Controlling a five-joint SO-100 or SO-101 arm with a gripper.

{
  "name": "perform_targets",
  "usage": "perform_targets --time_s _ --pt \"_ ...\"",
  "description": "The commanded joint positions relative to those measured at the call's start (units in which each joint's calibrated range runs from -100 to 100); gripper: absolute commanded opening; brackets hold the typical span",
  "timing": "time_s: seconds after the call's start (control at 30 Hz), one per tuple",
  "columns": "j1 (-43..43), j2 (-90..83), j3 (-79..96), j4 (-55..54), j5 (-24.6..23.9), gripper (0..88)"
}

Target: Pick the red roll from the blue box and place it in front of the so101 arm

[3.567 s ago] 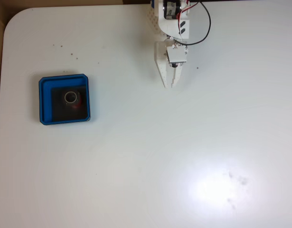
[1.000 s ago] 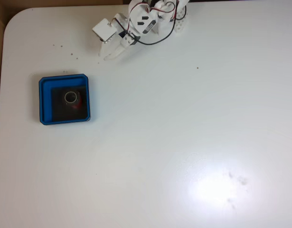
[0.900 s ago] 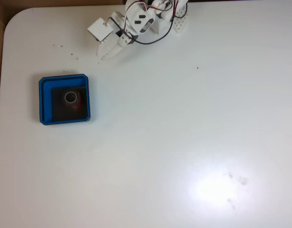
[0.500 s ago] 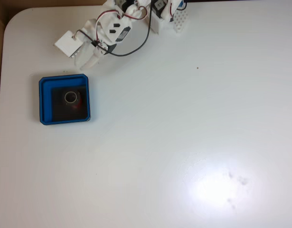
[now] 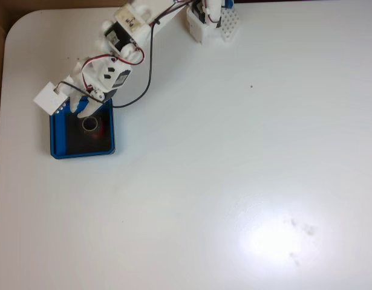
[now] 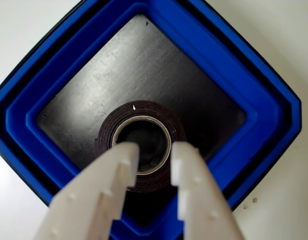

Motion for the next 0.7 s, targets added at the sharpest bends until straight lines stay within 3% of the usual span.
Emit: perform_targets --time_s 0.0,0.33,0.67 --pt "0.23 3.99 -7.79 0.99 -0.12 0.7" --pt "0.52 15.95 -27.92 24.76 -0.12 0.7" --pt "3.36 23.31 -34.93 26.49 -0.03 0.8"
